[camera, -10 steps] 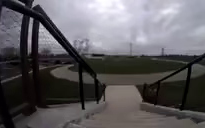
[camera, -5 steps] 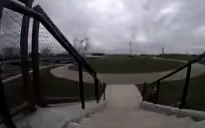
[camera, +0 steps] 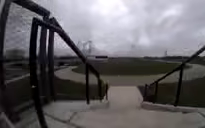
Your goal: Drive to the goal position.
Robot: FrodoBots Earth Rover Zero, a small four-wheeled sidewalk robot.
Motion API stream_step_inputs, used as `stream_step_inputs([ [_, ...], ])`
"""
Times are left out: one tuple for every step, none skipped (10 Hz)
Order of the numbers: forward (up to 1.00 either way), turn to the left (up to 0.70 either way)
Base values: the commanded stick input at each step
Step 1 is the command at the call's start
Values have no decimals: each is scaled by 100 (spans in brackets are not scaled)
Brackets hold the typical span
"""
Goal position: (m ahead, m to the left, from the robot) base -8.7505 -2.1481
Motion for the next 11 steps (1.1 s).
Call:
stream_step_inputs([
  [-100,-27],
  [-100,-27],
  [-100,-27],
  [-100,-27],
  [0,45],
  [0,45],
  [0,45],
  [0,45],
  [0,45],
  [0,45],
  [0,45],
])
